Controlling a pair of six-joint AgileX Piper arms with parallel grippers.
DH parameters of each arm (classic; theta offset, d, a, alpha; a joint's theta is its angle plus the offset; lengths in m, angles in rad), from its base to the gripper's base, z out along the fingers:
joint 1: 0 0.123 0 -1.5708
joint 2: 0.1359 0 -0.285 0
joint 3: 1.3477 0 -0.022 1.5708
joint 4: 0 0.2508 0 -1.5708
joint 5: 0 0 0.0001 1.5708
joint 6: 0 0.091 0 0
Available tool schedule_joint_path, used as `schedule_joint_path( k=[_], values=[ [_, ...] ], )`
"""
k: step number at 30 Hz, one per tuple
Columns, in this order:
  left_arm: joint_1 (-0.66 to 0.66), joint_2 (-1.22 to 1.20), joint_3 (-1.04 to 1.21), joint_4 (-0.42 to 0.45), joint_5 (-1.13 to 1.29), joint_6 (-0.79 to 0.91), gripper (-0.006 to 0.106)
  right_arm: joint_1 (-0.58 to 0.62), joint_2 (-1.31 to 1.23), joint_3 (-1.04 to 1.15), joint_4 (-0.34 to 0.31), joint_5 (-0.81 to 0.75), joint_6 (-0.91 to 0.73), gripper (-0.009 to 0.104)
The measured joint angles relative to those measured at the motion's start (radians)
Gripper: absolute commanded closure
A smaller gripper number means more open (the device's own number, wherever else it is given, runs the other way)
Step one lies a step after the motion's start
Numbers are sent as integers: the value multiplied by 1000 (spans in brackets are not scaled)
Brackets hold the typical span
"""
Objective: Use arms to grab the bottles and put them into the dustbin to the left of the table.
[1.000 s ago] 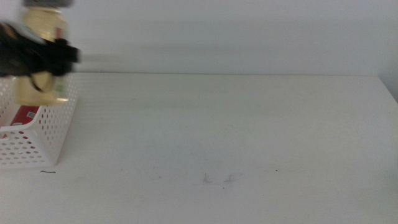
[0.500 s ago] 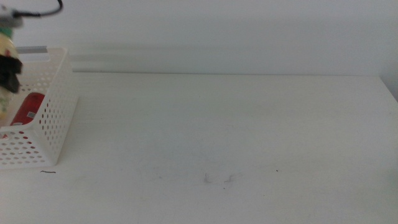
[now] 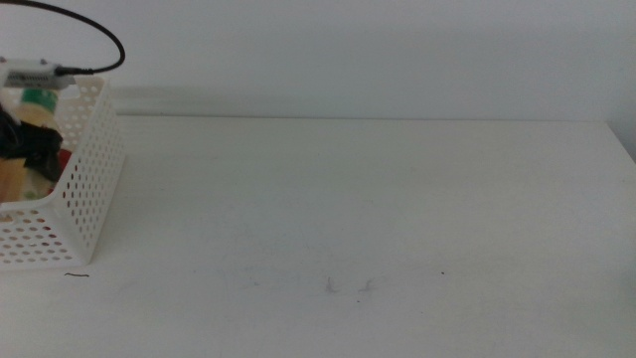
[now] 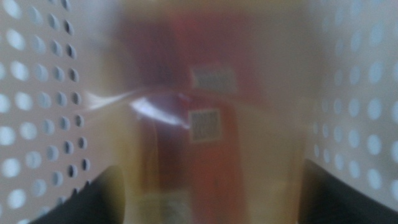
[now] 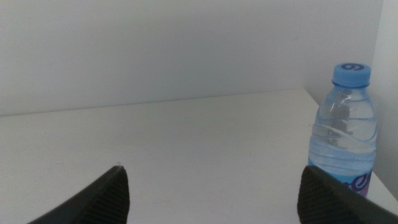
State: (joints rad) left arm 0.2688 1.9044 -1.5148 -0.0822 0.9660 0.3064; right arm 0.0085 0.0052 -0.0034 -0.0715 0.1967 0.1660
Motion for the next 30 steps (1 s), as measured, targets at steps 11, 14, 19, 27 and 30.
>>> schedule_joint_path(
  k=[11, 14, 19, 27, 30],
  values=[
    [-109, -306, -8, -37, 101, 24, 7, 0, 0, 0, 0, 0, 0, 16],
    [-179, -440, -9, -118, 147, 46, 7, 0, 0, 0, 0, 0, 0, 16],
    [-312, -634, -36, -368, 236, 148, 7, 0, 0, 0, 0, 0, 0, 16],
    [-454, -772, -123, -546, 254, 217, 7, 0, 0, 0, 0, 0, 0, 16],
    [-469, -788, -135, -557, 254, 237, 7, 0, 0, 0, 0, 0, 0, 16]
  ],
)
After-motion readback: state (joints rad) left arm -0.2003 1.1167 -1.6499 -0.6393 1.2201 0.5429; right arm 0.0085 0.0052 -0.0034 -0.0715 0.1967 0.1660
